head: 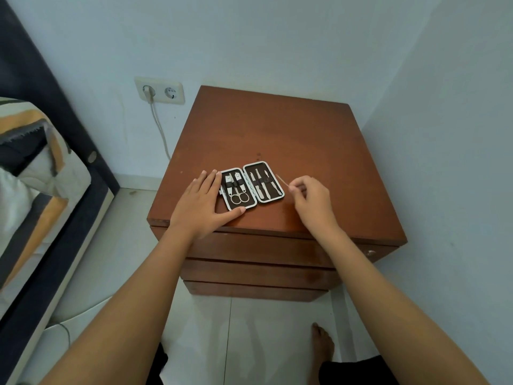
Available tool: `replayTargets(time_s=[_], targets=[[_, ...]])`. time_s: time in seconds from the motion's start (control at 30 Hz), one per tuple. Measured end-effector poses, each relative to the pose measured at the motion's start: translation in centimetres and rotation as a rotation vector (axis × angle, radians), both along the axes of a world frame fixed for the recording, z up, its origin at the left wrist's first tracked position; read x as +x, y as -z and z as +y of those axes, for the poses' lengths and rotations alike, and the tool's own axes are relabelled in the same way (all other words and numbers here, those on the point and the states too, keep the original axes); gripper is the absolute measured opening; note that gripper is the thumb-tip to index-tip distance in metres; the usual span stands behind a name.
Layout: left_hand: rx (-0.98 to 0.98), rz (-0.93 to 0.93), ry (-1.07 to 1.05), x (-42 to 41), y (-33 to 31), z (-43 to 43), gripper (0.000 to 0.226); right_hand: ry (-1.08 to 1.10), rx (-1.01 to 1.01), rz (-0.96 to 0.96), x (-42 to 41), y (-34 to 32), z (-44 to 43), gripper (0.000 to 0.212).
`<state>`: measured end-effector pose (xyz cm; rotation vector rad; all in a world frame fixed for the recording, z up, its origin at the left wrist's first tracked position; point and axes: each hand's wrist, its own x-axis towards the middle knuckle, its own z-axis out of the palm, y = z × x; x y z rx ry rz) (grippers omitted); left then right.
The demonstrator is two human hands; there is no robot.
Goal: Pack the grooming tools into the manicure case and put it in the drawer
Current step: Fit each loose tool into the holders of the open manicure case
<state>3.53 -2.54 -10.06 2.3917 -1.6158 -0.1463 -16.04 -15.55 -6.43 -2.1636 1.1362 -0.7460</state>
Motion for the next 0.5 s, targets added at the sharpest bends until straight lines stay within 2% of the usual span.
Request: replayTargets(time_s=[0.1,0.33,0.5], targets=[[-0.006,-0.003,0.002,0.0,0.0,0.1,0.109,-0.055,-0.036,0.061,1.1,0.8,1.0,0.012],[-0.007,-0.002,0.002,-0.1,0.1,0.0,0.107,-0.034,-0.146,0.127,1.6,0.9,1.9,0.017],[-0.009,-0.002,0.003,-0.1,0.0,0.0,0.105,-0.031,-0.138,0.149,2.5,0.8,1.5,0.020]])
